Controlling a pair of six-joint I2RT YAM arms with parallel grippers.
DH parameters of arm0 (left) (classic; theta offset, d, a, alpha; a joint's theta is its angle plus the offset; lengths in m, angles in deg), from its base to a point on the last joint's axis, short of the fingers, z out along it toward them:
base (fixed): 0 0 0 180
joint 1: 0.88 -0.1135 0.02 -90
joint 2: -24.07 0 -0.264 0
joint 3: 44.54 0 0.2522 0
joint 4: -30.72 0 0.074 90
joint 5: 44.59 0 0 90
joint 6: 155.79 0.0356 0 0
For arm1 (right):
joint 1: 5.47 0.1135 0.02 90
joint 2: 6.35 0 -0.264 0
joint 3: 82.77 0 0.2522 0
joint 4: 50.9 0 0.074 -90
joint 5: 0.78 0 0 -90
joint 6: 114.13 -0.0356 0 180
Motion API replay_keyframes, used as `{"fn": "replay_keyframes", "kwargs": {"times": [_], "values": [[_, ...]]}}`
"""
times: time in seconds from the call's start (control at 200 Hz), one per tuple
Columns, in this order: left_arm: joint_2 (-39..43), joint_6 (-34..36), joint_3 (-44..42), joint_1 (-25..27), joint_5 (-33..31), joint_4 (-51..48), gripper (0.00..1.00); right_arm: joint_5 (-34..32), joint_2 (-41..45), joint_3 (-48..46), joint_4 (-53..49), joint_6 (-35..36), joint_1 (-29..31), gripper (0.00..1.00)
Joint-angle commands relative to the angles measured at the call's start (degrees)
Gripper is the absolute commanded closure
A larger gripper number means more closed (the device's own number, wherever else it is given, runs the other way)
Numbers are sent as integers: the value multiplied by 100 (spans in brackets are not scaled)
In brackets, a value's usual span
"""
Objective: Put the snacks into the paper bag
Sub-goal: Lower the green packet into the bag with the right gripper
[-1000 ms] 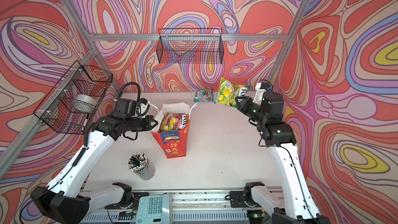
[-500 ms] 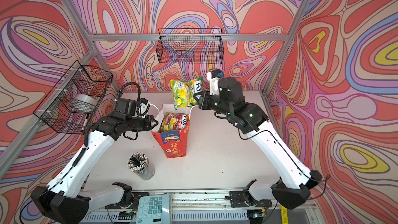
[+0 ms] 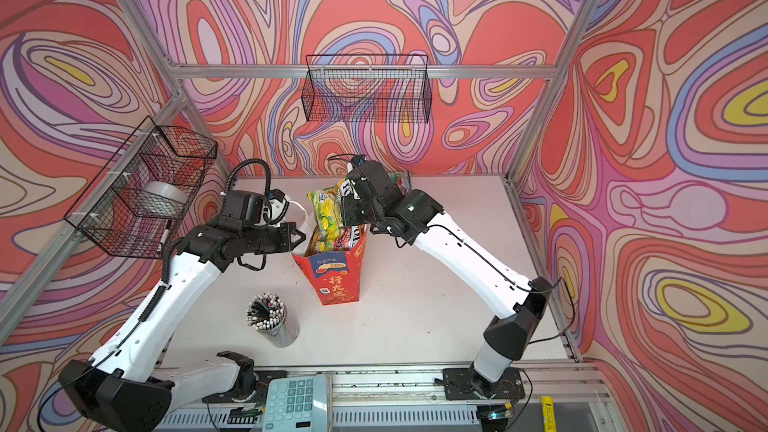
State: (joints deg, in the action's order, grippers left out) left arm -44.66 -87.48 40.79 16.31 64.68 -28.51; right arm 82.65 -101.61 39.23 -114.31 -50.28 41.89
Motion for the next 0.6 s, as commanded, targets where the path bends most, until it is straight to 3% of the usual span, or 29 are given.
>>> {"fn": "replay_keyframes", "kwargs": {"times": [0.0, 0.401, 0.596], "values": [[92, -36, -103, -10, 100, 113, 100, -305, 18, 44, -52, 99, 122, 100], [2, -78, -82, -13, 54, 64, 100, -820, -25, 134, -670, 102, 377, 100], [234, -195, -190, -5, -420, 166, 100, -874, -209, 258, -928, 97, 398, 100]]}}
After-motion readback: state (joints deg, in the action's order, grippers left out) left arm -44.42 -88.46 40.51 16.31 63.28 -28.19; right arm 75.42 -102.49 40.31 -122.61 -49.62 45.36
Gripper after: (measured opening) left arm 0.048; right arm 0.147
